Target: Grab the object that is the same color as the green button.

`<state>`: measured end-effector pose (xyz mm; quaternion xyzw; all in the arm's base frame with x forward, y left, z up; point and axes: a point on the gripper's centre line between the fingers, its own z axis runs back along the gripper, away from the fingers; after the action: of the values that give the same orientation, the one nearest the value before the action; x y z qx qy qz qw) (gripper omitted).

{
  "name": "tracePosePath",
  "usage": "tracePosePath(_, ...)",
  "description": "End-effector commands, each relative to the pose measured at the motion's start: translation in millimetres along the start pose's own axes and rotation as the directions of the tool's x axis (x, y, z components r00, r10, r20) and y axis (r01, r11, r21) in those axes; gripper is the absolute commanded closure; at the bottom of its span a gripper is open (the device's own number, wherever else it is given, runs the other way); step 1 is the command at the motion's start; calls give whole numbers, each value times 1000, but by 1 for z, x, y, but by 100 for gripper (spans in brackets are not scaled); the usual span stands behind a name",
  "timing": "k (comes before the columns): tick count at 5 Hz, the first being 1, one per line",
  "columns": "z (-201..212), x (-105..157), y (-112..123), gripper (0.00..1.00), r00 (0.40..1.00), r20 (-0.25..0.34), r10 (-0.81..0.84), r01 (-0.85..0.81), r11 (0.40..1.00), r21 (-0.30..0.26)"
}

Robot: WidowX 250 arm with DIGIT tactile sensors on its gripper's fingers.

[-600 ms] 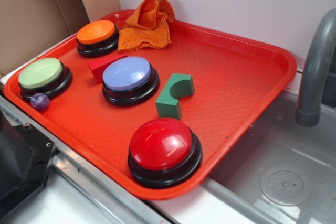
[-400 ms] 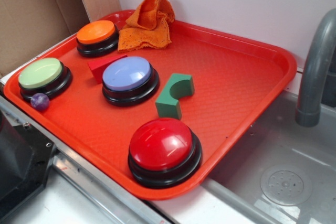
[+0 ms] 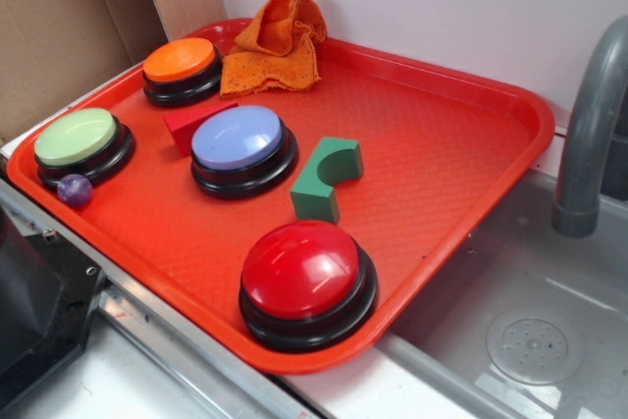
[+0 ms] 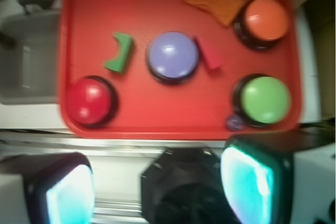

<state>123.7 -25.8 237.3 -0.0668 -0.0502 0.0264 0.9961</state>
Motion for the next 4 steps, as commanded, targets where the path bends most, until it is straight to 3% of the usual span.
tracePosePath(1, -13, 31, -18, 0, 986, 8, 165, -165, 986, -6)
tracePosePath(2, -31, 47, -31, 0, 965, 63, 256, -258, 966, 32)
tracePosePath(3, -59, 62, -42, 0, 894, 124, 431, -439, 897, 54)
tracePosePath(4, -82, 68, -49, 0, 848, 145, 510, -524, 848, 80)
